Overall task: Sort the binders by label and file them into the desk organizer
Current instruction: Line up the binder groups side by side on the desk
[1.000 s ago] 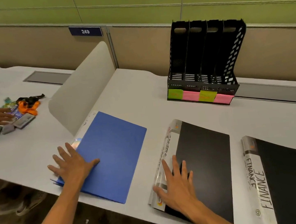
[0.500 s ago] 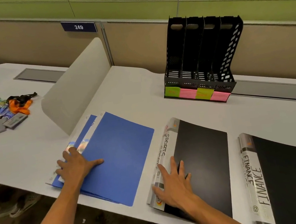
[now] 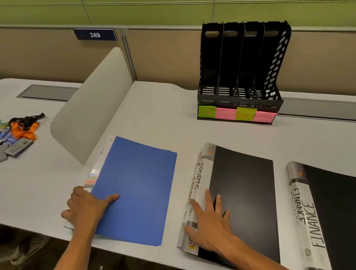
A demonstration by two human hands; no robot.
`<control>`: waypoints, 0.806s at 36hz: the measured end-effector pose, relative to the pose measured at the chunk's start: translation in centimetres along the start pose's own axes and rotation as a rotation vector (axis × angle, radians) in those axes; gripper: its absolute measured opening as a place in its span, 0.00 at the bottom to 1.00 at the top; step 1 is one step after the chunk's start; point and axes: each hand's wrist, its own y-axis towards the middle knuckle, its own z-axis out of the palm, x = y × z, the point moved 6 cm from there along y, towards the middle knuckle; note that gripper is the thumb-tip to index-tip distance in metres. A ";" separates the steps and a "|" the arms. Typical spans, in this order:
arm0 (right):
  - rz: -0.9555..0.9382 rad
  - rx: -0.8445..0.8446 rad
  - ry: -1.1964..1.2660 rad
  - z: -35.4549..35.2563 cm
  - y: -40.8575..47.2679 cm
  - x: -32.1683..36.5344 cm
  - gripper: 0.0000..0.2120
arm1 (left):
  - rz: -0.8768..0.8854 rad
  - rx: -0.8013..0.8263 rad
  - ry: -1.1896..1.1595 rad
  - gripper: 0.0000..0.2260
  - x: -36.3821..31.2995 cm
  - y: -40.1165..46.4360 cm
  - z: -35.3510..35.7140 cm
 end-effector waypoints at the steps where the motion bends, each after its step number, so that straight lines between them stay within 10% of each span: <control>1: 0.002 0.000 0.001 0.0 0.0 0.0 0.39 | 0.010 -0.005 -0.003 0.50 -0.3 -0.8 0.2; 29: -0.023 -0.102 0.297 -1.9 -1.3 -3.3 0.42 | 0.142 -0.032 0.137 0.50 -5.3 -6.4 0.3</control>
